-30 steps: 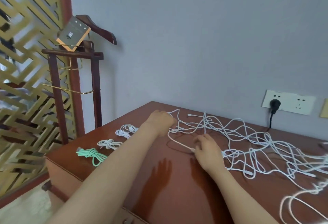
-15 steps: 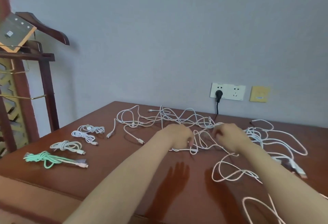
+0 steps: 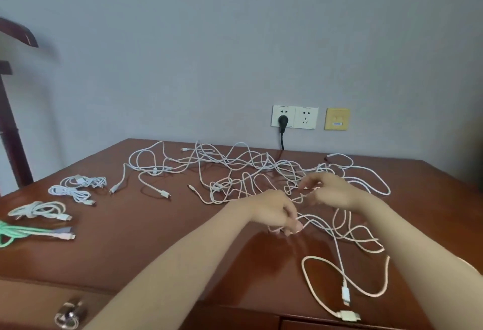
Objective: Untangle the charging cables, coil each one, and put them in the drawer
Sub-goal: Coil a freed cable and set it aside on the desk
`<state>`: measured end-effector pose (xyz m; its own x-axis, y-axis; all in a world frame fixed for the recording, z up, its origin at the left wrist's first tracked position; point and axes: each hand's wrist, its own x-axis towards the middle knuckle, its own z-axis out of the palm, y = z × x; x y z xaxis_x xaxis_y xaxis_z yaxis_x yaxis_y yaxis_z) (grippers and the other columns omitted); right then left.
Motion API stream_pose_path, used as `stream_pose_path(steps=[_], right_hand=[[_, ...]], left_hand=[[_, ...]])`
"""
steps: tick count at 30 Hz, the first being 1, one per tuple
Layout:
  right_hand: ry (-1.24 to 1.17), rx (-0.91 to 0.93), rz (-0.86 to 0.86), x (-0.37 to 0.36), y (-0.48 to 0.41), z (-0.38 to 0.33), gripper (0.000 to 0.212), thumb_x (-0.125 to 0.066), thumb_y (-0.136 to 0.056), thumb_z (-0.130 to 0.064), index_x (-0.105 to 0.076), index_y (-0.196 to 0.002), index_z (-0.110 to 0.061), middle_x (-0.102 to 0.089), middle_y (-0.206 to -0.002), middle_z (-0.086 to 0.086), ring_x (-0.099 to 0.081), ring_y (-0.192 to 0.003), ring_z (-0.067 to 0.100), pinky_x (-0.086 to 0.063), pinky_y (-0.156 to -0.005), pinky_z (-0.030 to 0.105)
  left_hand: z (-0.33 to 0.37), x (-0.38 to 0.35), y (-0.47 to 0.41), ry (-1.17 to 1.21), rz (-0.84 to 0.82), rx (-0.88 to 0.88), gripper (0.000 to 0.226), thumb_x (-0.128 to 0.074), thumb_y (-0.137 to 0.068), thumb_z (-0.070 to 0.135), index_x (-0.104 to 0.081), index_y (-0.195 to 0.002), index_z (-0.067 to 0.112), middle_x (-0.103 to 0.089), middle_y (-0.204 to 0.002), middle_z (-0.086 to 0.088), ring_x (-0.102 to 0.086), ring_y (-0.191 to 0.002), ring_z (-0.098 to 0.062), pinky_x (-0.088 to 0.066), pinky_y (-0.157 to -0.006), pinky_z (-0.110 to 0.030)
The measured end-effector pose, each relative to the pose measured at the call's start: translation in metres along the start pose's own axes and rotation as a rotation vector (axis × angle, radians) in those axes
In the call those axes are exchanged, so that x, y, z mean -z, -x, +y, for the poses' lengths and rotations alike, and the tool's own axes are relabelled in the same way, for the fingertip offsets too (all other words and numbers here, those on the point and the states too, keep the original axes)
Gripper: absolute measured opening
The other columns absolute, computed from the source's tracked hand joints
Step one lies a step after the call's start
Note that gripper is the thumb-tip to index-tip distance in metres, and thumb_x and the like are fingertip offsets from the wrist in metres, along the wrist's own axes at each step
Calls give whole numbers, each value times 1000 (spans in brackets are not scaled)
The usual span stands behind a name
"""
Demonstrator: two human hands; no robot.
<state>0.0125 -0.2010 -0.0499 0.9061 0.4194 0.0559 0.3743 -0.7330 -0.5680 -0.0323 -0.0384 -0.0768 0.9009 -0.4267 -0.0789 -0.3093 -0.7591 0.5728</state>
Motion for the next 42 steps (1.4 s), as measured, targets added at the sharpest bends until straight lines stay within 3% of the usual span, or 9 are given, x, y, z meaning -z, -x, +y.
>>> stream_pose_path(steps=[6, 12, 15, 23, 26, 29, 32, 35, 42], right_hand=[[-121, 44, 32, 4, 9, 1, 18, -65, -76, -5, -58, -78, -21, -53, -80, 0, -49, -70, 15, -35, -59, 22], [315, -117, -725, 2, 33, -17, 14, -73, -77, -33, -64, -85, -26, -57, -69, -9, -45, -55, 8, -34, -51, 17], [464, -144, -779, -10, 33, -16, 15, -77, -74, -29, -63, -71, -23, -57, -57, -11, -47, -51, 7, -32, -47, 18], [334, -153, -501, -14, 24, -5, 7, -61, -80, -9, -66, -83, -5, -62, -60, 0, -55, -39, 2, -37, -40, 13], [202, -126, -335, -19, 20, 5, 7, -57, -81, -7, -61, -77, -7, -62, -59, 1, -55, -39, 5, -40, -39, 14], [0, -83, -127, -23, 14, 11, 9, -57, -82, -3, -58, -81, -12, -61, -61, 3, -52, -40, 6, -41, -37, 16], [-247, -16, 57, -28, 7, 10, 14, -53, -86, 0, -61, -92, -11, -60, -65, 2, -52, -48, 8, -44, -39, 17], [-486, 3, 230, -32, -1, 8, 18, -49, -89, 1, -62, -98, -7, -57, -66, 6, -54, -42, 6, -50, -41, 21], [-828, 15, 297, -61, -11, 9, 29, -31, -95, 5, -51, -86, -14, -48, -77, 8, -52, -36, 12, -49, -38, 25]], left_hand=[[-16, 9, -6, 141, 326, 145, 21, -66, -87, 23, -65, -74, 6, -53, -51, -1, -46, -32, 0, -37, -36, -11], [-24, 0, -17, 111, 337, 187, 15, -76, -77, 21, -67, -83, 11, -59, -57, -6, -54, -48, -16, -50, -56, -21], [-21, -6, -20, 71, 353, 174, 20, -79, -72, 22, -67, -85, 13, -63, -68, -4, -56, -60, -19, -47, -63, -25], [-22, -2, -19, -92, 494, 122, 53, -79, -71, 31, -58, -119, 20, -54, -119, -5, -52, -111, -22, -39, -90, -29], [-20, -1, -17, -201, 686, 88, 47, -75, -75, 31, -55, -115, 16, -46, -116, -5, -44, -113, -23, -34, -96, -31], [-13, -2, -15, -182, 928, 5, 29, -71, -80, 23, -49, -94, 12, -44, -96, 0, -45, -95, -20, -29, -77, -24], [-5, -4, -17, 31, 746, -34, 21, -61, -88, 30, -46, -86, 17, -50, -77, 6, -48, -72, -11, -31, -66, -27], [-13, -12, -25, 82, 508, 4, 18, -44, -98, 31, -52, -101, 15, -58, -87, 1, -52, -82, -15, -37, -73, -28], [-39, -32, -40, 318, 587, 81, 8, -45, -98, 26, -48, -90, 23, -55, -85, 5, -50, -82, -12, -35, -76, -27]])
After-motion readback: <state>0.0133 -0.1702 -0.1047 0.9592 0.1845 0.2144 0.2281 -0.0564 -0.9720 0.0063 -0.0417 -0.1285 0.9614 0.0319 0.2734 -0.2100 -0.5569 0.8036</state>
